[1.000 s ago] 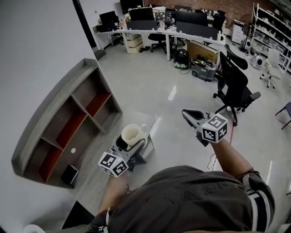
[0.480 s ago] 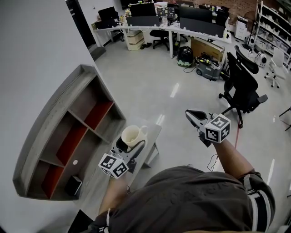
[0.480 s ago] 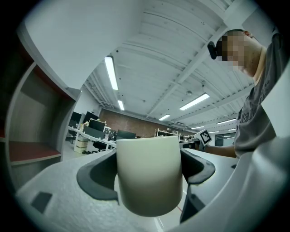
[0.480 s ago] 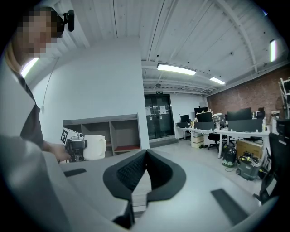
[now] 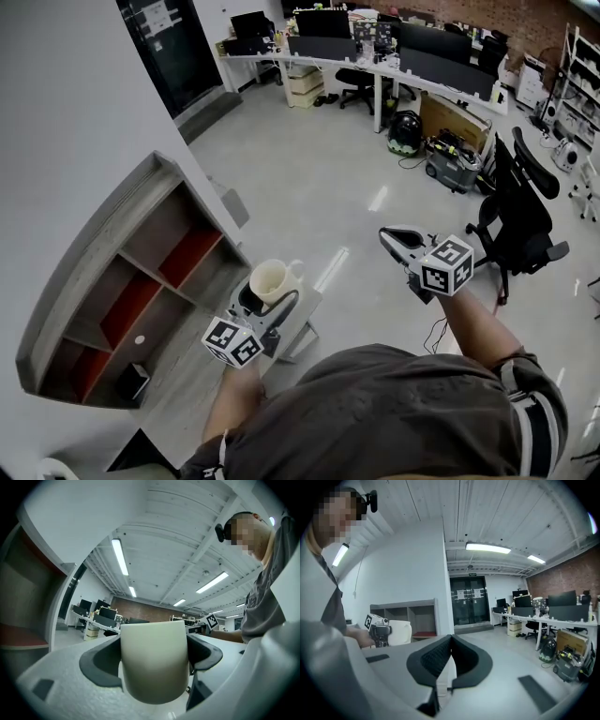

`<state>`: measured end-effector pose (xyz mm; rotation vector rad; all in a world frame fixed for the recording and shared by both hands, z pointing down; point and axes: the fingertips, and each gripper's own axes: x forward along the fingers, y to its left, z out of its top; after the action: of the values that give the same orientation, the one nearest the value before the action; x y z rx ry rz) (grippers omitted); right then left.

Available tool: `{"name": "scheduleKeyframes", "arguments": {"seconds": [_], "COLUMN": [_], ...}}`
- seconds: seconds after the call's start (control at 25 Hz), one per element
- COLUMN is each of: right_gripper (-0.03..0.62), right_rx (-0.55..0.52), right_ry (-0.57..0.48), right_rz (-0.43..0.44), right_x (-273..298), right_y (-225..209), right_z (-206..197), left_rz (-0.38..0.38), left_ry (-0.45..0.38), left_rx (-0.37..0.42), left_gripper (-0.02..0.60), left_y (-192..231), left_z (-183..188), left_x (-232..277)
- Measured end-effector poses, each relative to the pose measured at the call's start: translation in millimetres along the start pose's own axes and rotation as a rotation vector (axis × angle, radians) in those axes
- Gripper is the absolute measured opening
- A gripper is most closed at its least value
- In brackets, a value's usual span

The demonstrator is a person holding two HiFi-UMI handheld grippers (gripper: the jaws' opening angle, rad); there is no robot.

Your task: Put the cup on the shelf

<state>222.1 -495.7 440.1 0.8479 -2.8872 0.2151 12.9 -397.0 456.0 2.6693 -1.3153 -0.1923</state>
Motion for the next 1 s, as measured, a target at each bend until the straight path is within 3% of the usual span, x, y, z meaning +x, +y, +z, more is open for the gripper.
{"name": "scheduleKeyframes", "arguments": {"seconds": [0.28,0.76,1.0], "right_gripper": [-0.009,-0.009,-0.009], "right_rx": [-0.010,-0.026,-0.073], "right_ry": [0.000,-0.024,-0.027], "right_rz": [0.053,0.007,0.041], "right_x": [12.8,44.7,84.8], "right_y": [-61.9,-55.3,-47.0], "right_z": [11.2,33.8,59.4], "left_rz": [0.054,0.024,0.070], "left_ry": [-0.025,0.001,-0.011], "left_rx": [-0.007,0.041,0.068], "left_gripper": [0.402,0.402,0.402], "left_y": [9.5,49.5,77.3], "left_z": [4.8,33.9,62.5], "left_x": [63.6,63.6,47.1]}}
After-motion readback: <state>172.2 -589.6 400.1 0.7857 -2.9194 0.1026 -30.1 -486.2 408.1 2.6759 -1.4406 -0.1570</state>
